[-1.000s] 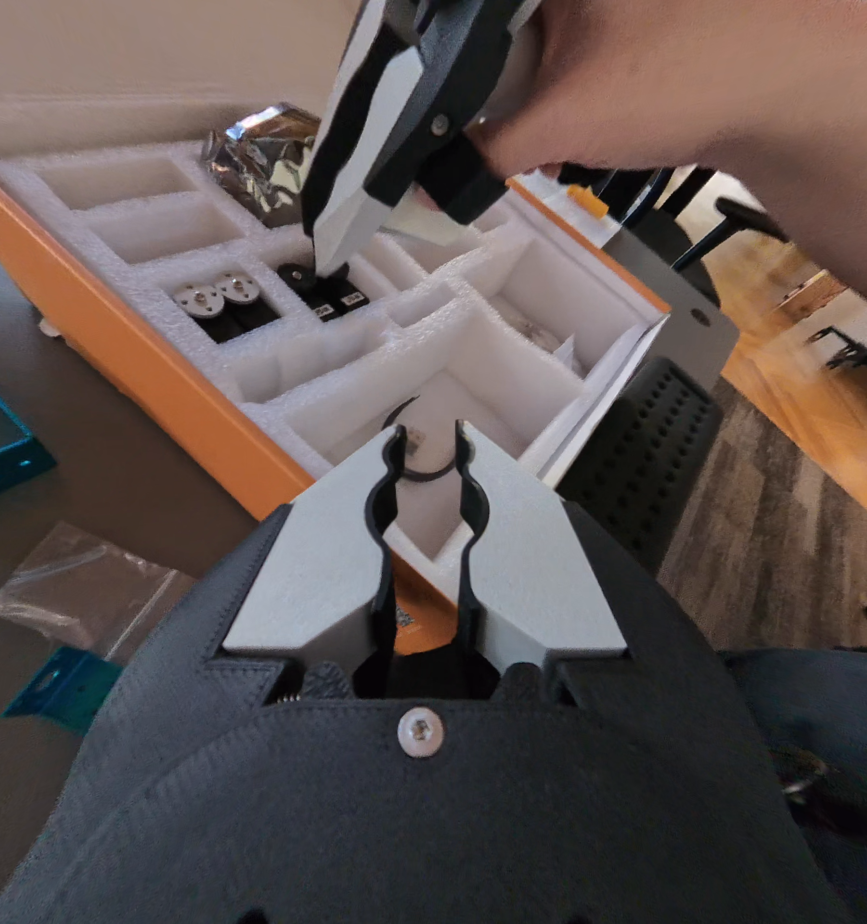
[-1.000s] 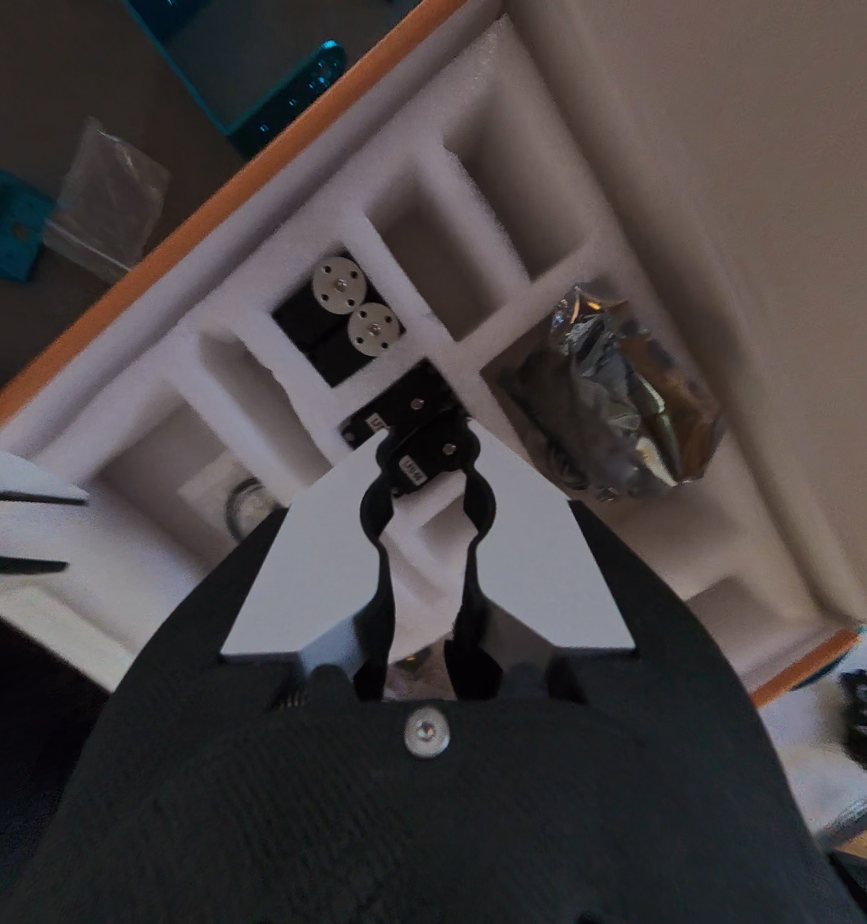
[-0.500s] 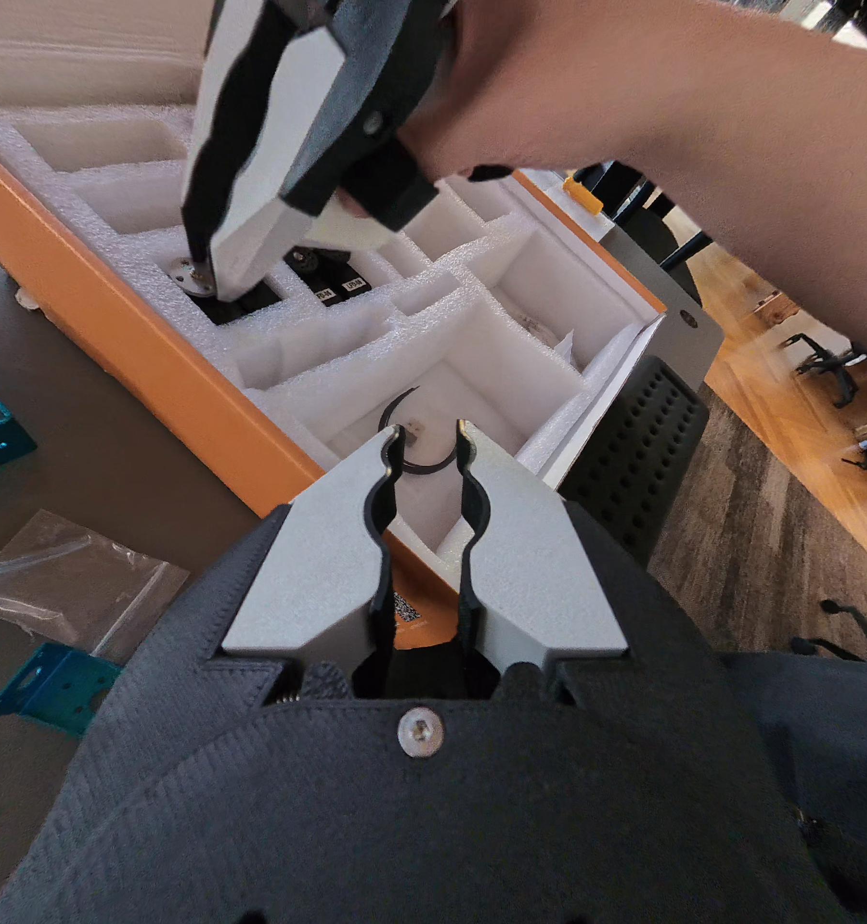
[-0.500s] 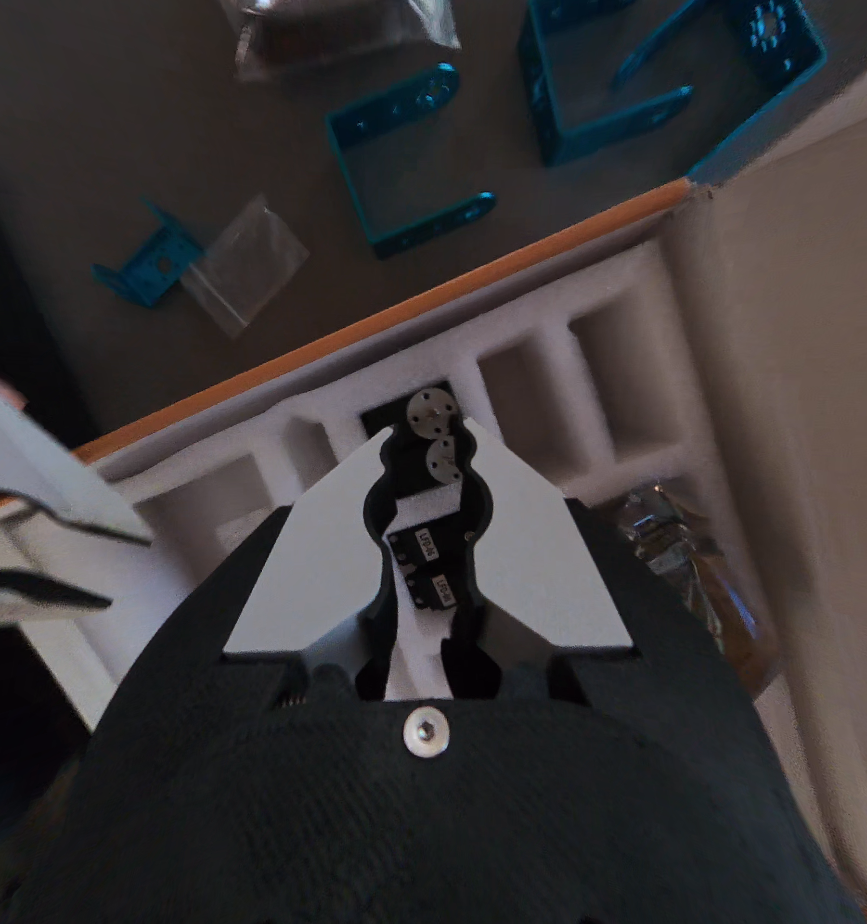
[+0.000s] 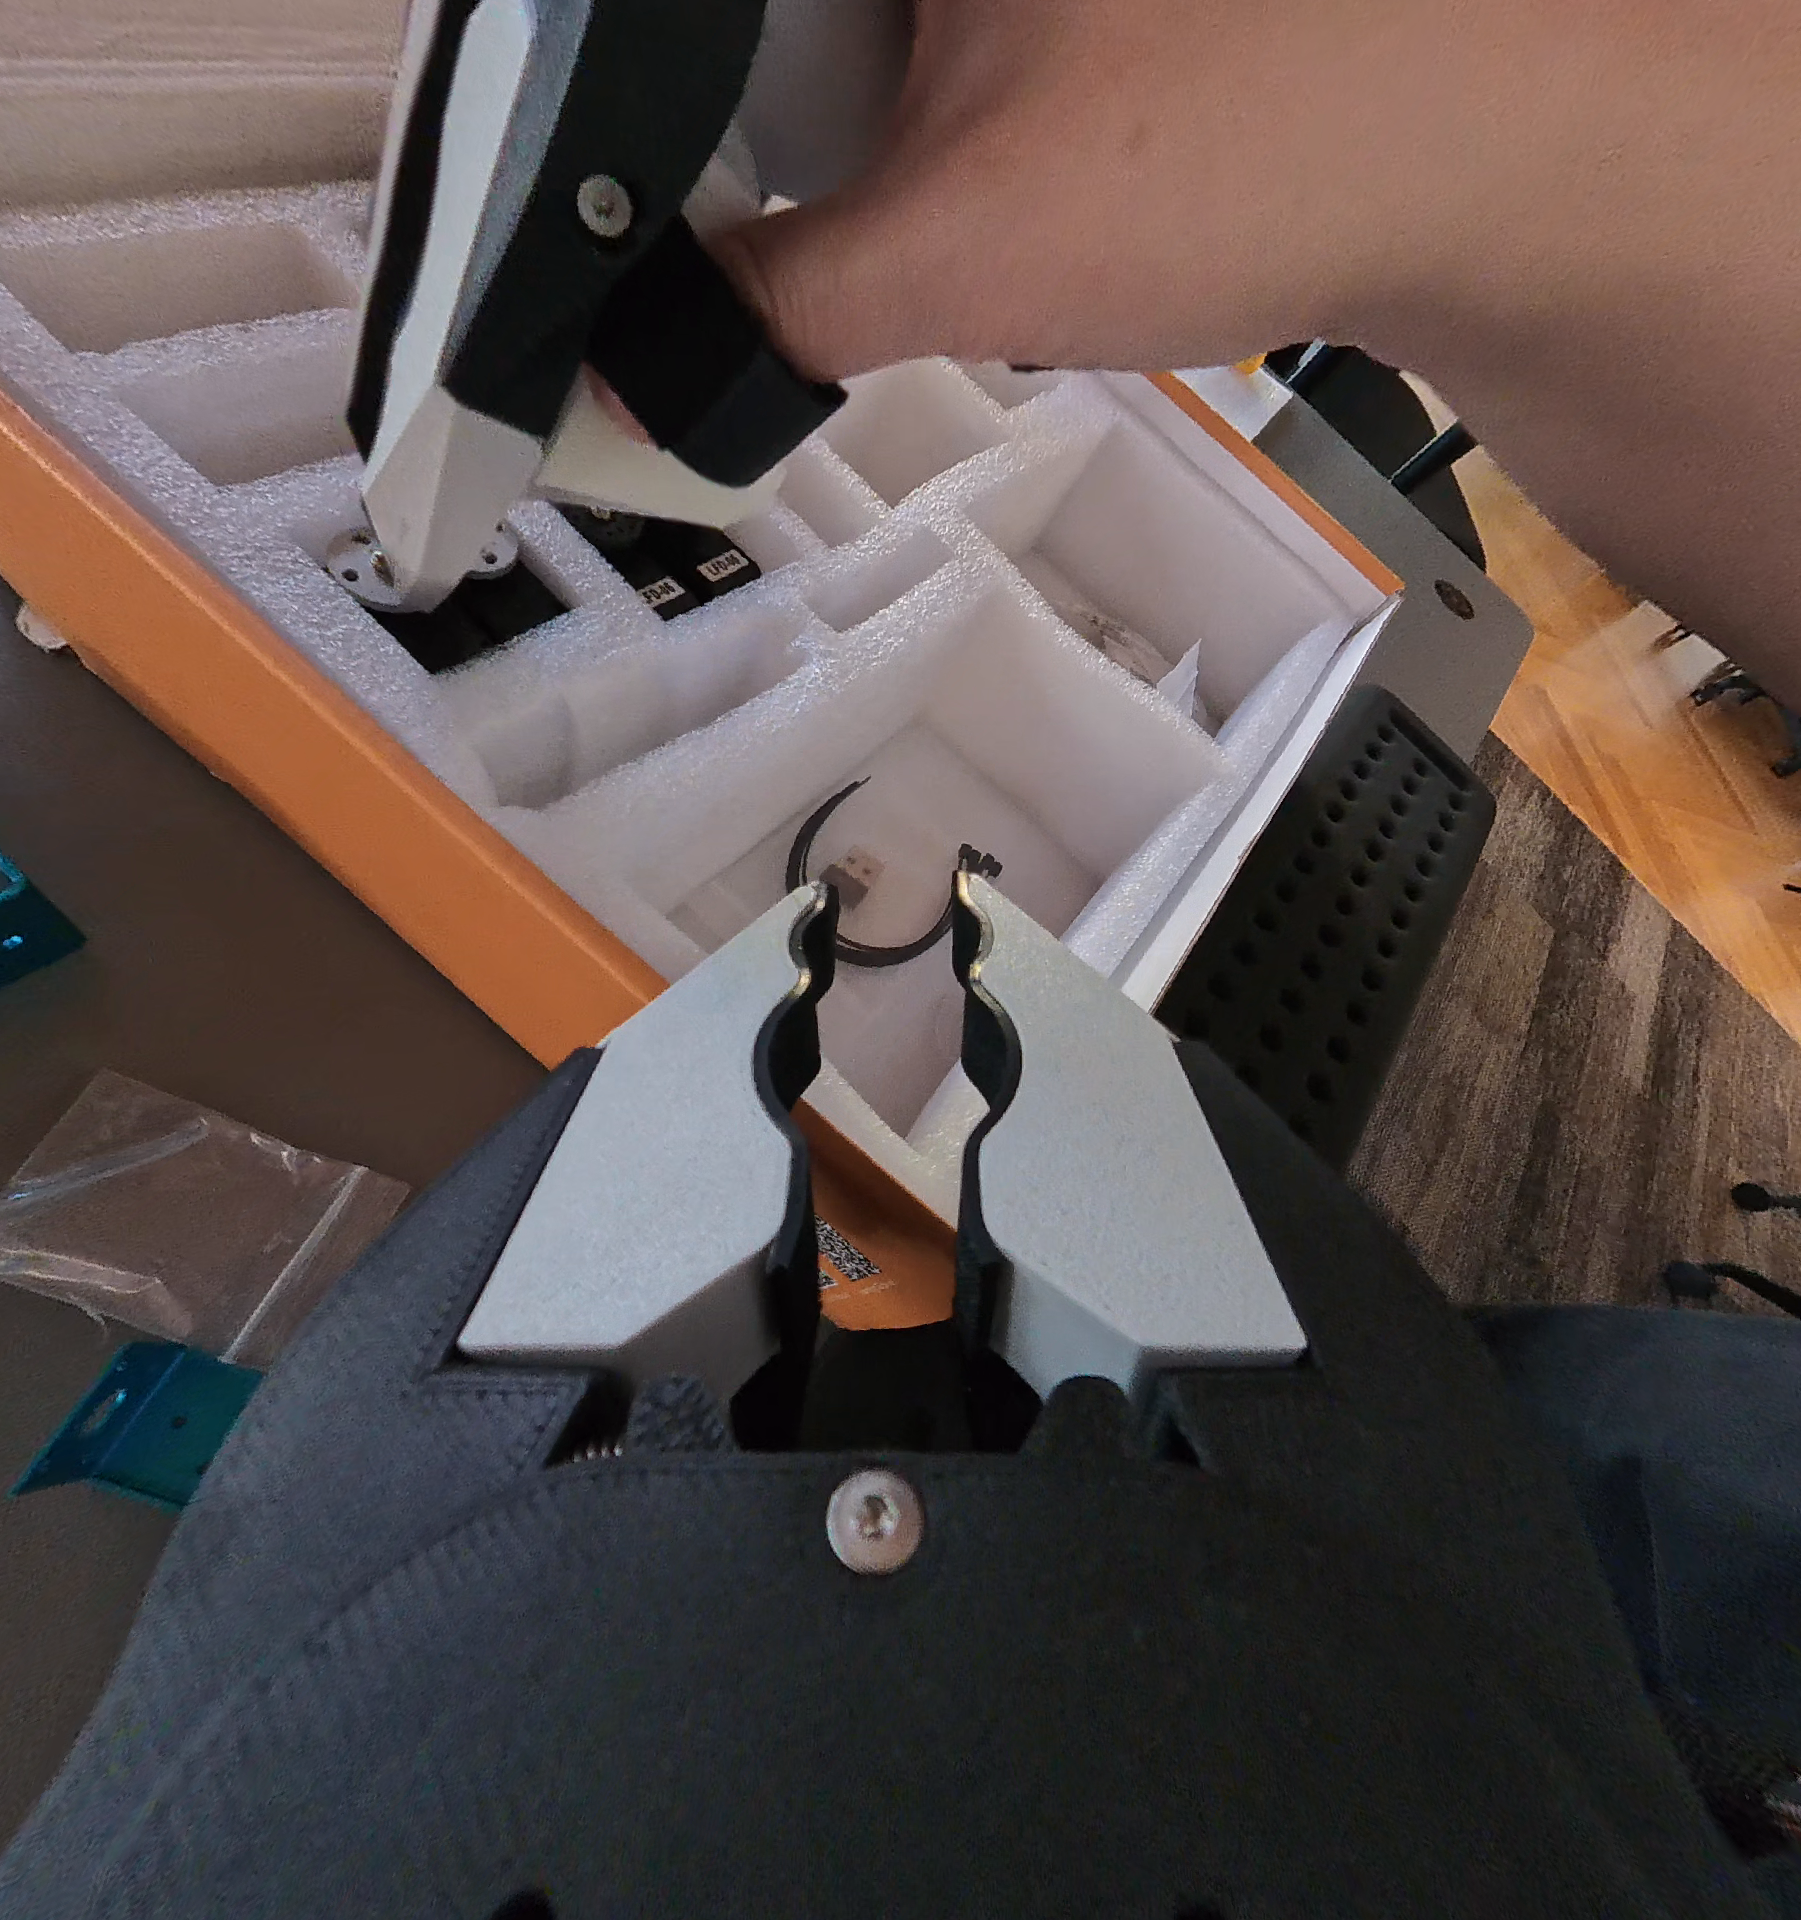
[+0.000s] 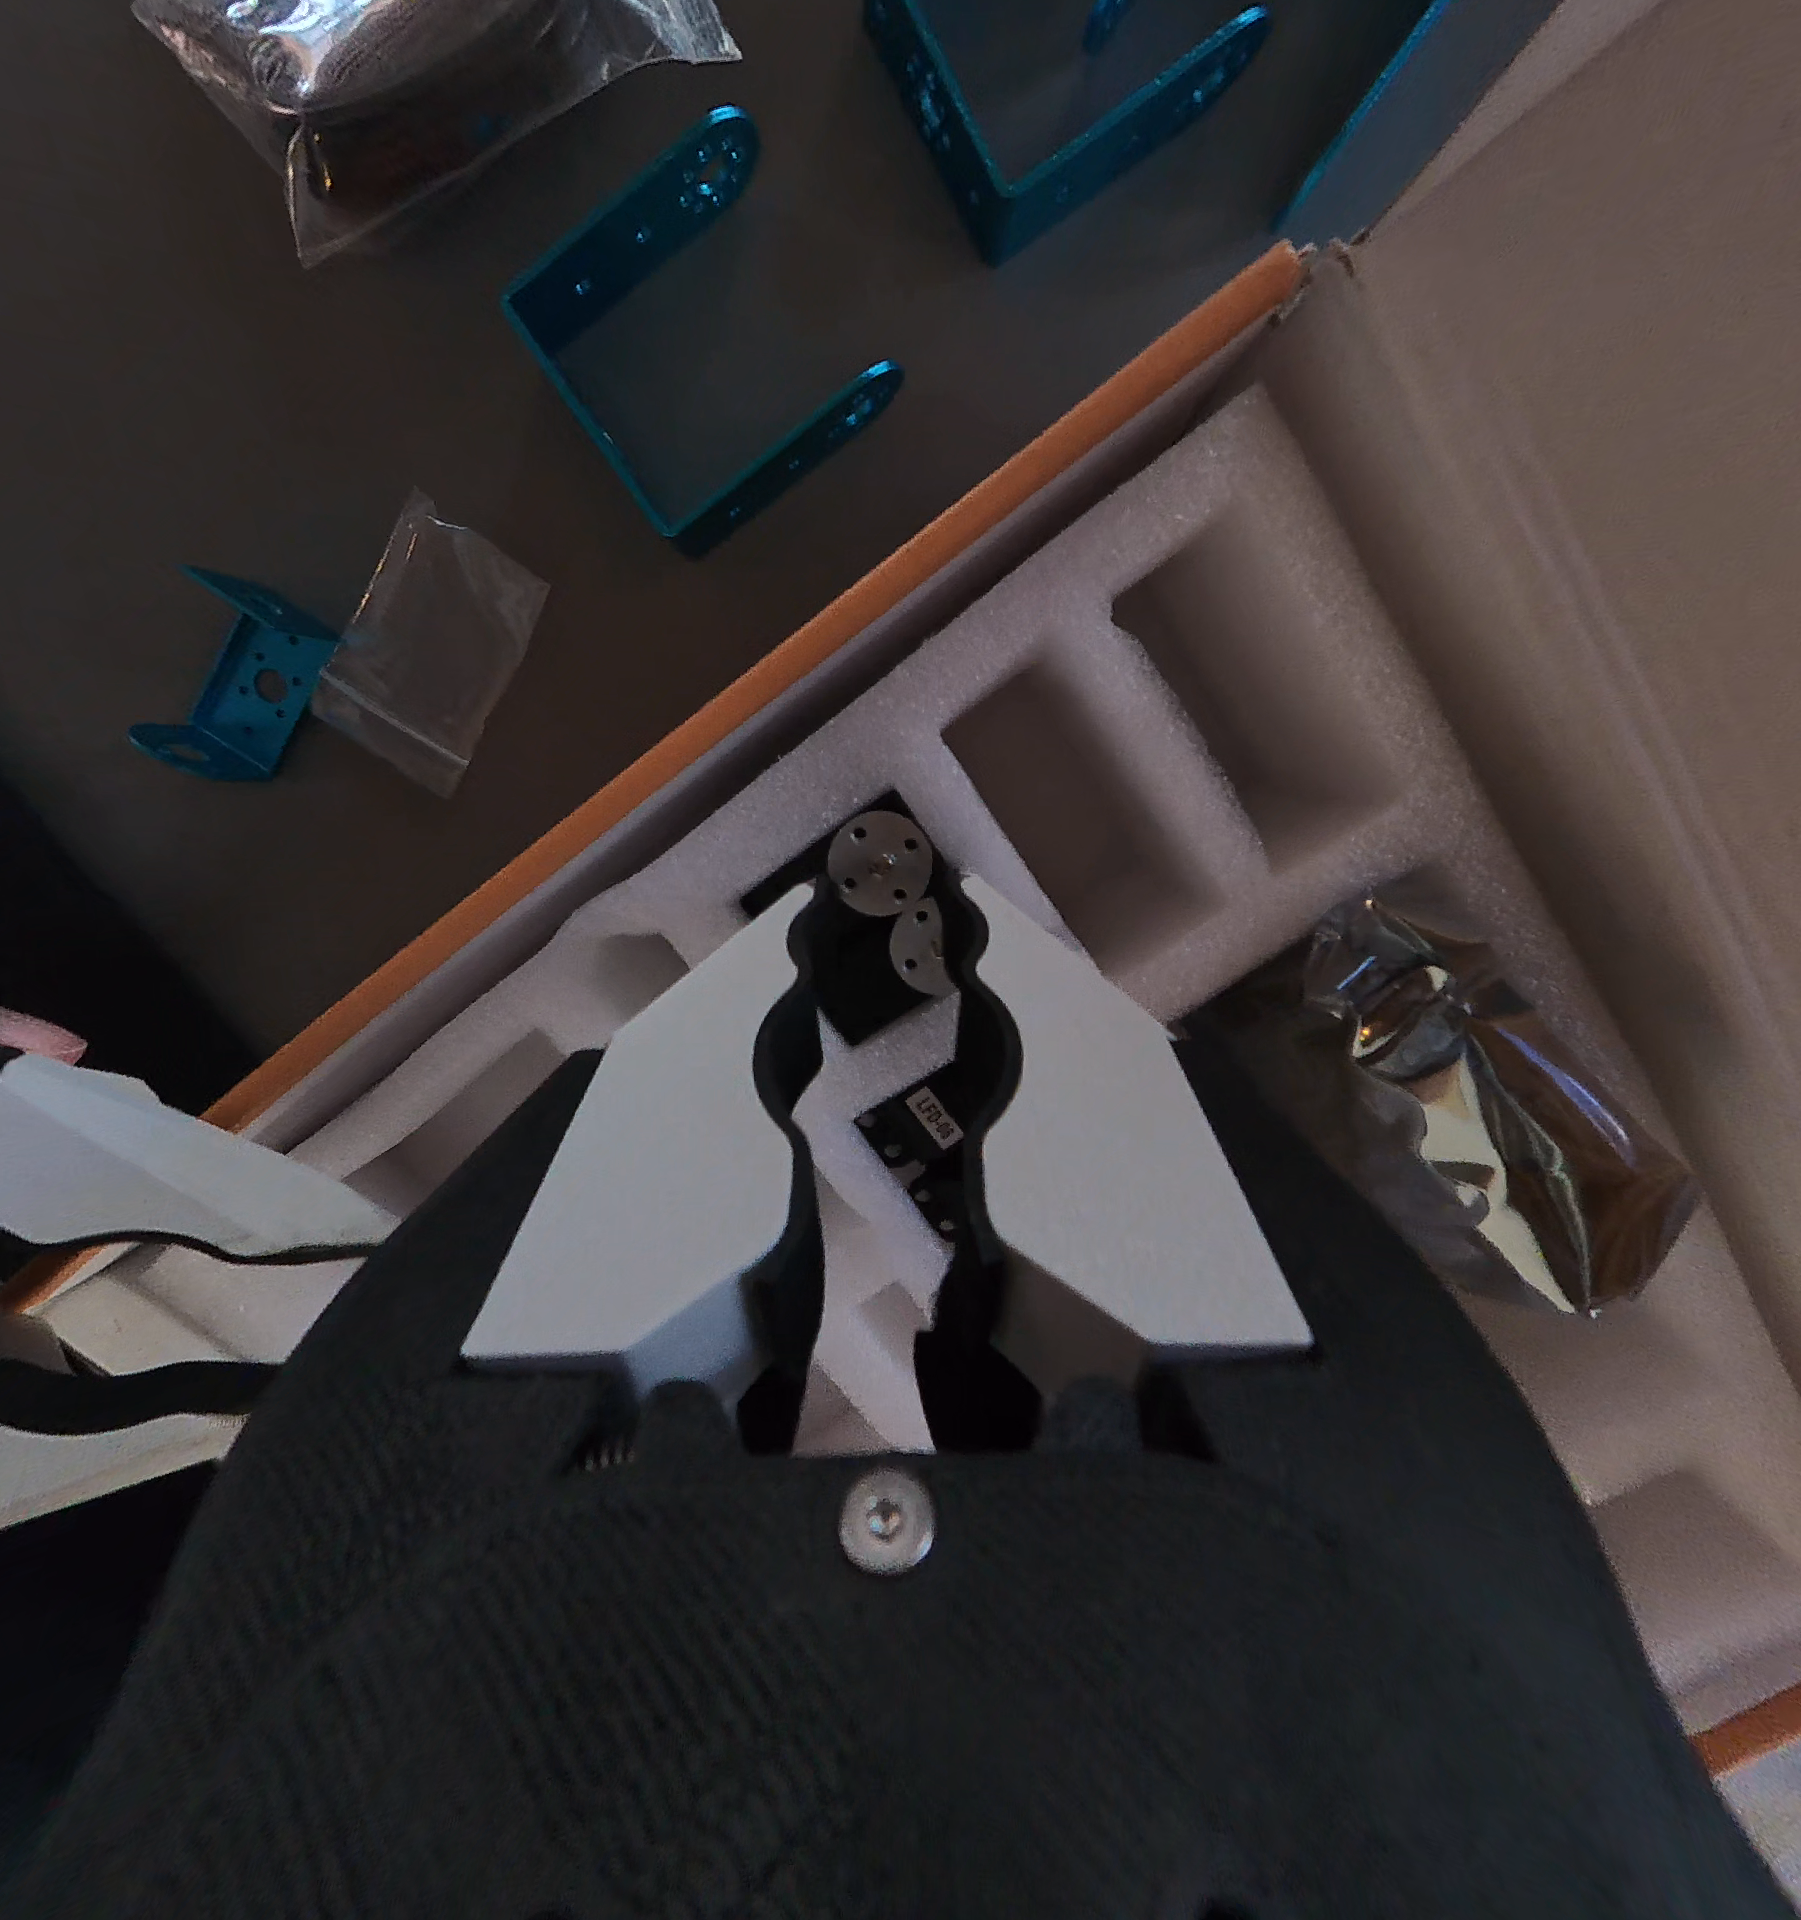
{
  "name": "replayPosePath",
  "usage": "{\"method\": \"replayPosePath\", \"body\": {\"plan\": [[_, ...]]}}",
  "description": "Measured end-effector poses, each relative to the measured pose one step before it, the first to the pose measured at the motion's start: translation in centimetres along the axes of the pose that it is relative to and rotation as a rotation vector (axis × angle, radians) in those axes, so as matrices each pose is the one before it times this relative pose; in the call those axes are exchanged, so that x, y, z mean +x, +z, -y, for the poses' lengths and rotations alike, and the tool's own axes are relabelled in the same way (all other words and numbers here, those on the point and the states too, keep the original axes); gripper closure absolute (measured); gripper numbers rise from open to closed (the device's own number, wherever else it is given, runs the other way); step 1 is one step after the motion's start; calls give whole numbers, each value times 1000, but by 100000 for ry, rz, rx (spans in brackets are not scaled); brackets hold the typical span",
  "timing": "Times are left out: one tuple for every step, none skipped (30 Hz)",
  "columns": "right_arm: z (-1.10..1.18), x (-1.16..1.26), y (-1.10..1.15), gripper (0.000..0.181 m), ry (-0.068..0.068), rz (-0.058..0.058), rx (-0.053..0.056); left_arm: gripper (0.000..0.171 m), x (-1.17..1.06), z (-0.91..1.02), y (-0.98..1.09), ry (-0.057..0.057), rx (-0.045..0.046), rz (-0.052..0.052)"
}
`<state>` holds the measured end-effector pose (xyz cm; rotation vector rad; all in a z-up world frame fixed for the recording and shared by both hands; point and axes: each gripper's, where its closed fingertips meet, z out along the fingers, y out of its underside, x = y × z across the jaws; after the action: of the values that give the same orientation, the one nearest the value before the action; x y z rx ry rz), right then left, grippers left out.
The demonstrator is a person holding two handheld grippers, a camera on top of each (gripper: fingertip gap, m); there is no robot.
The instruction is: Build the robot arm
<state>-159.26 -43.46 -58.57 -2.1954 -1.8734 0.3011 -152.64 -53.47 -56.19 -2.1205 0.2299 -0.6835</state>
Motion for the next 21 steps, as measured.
{"method": "replayPosePath", "body": {"plan": [[33, 35, 38, 162, -86, 86, 698, 150, 1, -52, -32, -6, -379, -236], [-38, 12, 194, 161, -15, 380, 299, 150, 5, -54, -23, -717, -240, -524], [9, -24, -26, 162, 713, 781, -265, 150, -8, -65, -42, -1334, -8, -679], [-106, 1, -104, 161, 295, 613, -1824, 150, -21, -5, -93, -1610, 604, -818], [-49, -9, 17, 161, 148, 441, -1449, 150, -50, -24, -63, -1669, 859, -534], [45, -36, 77, 160, -152, 211, -344, 151, -3, 19, -29, -1625, 1157, -736], [-72, -71, 55, 159, -503, -72, -1079, 151, 10, 40, -2, -1212, 947, -674], [-27, -144, -72, 156, 110, -69, -873, 152, 27, 11, 13, -507, 153, -413], [1, -171, -83, 152, 491, 133, -745, 151, -7, 7, -1, 302, -221, 150], [18, -134, 3, 150, 4, 115, -157, 151, -11, -20, 9, 772, -442, 530], [26, 16, 56, 150, -515, -459, 481, 151, 26, 26, -7, 928, 74, 324], [0, 46, 143, 151, -217, -232, 906, 151, 16, 38, -15, 534, 396, 169], [25, 1, 120, 151, 583, 183, 1419, 151, -11, 25, -4, -238, 477, -21], [50, -33, 53, 152, 923, 478, 1486, 150, -13, 1, -1, -954, 430, -329], [22, -6, 48, 152, 622, 299, 1322, 150, -41, -15, -9, -1217, 381, -359], [10, 16, 44, 153, 255, -89, 1304, 151, 13, 33, -22, -746, 684, -627], [18, 14, 19, 154, 40, -310, 1033, 151, 11, 8, -19, -351, 382, -100], [-16, 23, -3, 154, 45, -640, 559, 151, 1, 5, -11, -60, 127, 193], [-8, 19, -1, 155, 642, -763, 587, 151, -15, -2, -1, 211, -42, 266], [-22, -78, -23, 153, 1092, -179, 307, 151, 9, -9, 7, 271, -261, 76], [-11, -35, -71, 153, 798, -150, -161, 151, 12, -2, 17, 207, -312, -139]]}}
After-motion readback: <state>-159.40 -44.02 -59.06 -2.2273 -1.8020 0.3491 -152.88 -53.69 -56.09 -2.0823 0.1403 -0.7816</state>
